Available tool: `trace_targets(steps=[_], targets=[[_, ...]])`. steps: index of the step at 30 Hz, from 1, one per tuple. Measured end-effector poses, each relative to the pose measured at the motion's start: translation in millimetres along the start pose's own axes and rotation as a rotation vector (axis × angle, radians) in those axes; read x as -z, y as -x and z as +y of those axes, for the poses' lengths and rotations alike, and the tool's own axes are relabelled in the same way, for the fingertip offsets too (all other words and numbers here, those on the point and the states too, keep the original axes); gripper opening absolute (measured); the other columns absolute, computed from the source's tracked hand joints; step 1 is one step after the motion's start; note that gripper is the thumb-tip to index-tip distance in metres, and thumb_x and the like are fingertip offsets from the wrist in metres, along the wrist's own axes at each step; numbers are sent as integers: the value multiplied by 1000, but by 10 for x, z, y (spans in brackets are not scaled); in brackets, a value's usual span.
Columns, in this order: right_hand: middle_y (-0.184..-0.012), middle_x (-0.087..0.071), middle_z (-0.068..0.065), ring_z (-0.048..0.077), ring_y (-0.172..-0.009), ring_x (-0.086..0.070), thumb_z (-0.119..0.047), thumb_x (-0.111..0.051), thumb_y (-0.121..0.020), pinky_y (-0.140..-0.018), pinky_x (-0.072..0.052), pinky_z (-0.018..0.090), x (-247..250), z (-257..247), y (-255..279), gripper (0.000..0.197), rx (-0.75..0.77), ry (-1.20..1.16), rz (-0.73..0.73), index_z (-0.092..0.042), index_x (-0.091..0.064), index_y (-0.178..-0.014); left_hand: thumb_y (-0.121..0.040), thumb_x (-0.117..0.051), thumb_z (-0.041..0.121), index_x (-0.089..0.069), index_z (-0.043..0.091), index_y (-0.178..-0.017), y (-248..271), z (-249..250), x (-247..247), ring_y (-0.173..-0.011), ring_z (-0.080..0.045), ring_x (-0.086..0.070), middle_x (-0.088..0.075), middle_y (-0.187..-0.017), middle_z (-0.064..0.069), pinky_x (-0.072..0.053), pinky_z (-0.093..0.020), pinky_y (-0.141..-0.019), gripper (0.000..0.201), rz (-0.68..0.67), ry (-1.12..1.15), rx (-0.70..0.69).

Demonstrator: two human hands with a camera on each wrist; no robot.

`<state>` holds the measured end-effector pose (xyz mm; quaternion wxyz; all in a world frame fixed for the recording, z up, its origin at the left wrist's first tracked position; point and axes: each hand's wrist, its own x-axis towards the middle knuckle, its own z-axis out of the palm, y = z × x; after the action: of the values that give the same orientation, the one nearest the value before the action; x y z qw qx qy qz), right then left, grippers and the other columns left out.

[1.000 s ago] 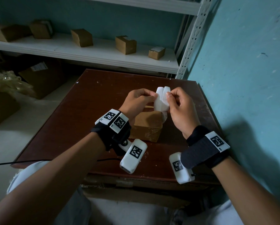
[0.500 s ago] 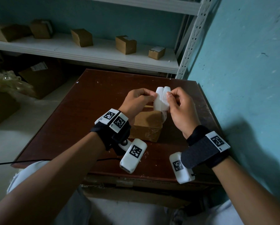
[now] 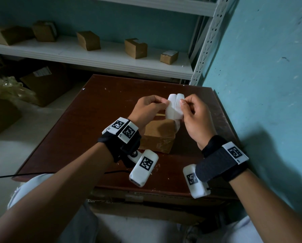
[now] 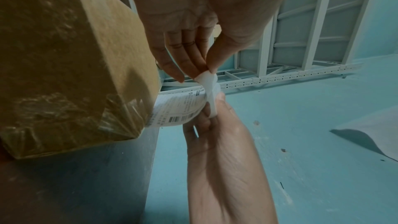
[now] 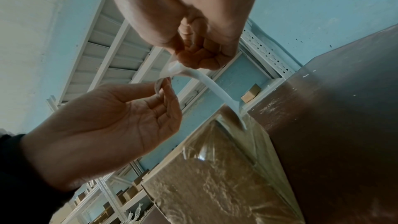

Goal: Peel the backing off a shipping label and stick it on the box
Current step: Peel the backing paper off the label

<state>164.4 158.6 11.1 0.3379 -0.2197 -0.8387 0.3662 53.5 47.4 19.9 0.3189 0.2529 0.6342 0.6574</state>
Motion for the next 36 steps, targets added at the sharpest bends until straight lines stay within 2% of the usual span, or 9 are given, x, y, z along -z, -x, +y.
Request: trace_targets(steps=[10, 17, 23, 31, 36], targets=[[-90, -61, 3, 17, -85, -60, -27, -47, -100, -75, -56, 42, 1, -3, 2, 21, -2, 7, 9, -9, -54, -96, -92, -60, 17, -65, 12, -94, -10, -12, 13, -104, -23, -63, -65, -111, -11, -55, -34, -80, 7, 4, 1, 3], [-91, -61, 4, 17, -86, -60, -27, -47, -100, -75, -56, 41, 10, -16, 2, 21, -8, 14, 6, -8, -54, -96, -92, -60, 17, -64, 11, -97, -4, 0, 16, -102, -22, -64, -65, -111, -11, -55, -30, -76, 9, -4, 4, 6], [-92, -61, 4, 18, -86, -61, -28, -47, -100, -75, -56, 44, 10, -13, 2, 21, -14, 8, 2, -8, -54, -96, -92, -61, 17, -65, 10, -97, -7, 0, 20, -105, -24, -63, -66, -110, -11, -56, -38, -87, 9, 7, 3, 3], [-93, -60, 4, 18, -89, -61, -26, -48, -100, -77, -56, 45, 20, -30, 6, 20, -22, -2, -1, -8, -54, -97, -92, -61, 16, -64, 10, -96, 2, 9, 18, -103, -23, -63, -65, -110, -11, -55, -33, -79, 9, 3, 16, 6], [-94, -62, 4, 17, -88, -62, -27, -47, -100, -76, -57, 44, 19, -32, 6, 20, -22, 1, -4, -9, -54, -97, -92, -61, 16, -65, 10, -96, -2, 9, 22, -103, -24, -63, -66, -110, -11, -55, -37, -84, 9, 9, 5, 6]])
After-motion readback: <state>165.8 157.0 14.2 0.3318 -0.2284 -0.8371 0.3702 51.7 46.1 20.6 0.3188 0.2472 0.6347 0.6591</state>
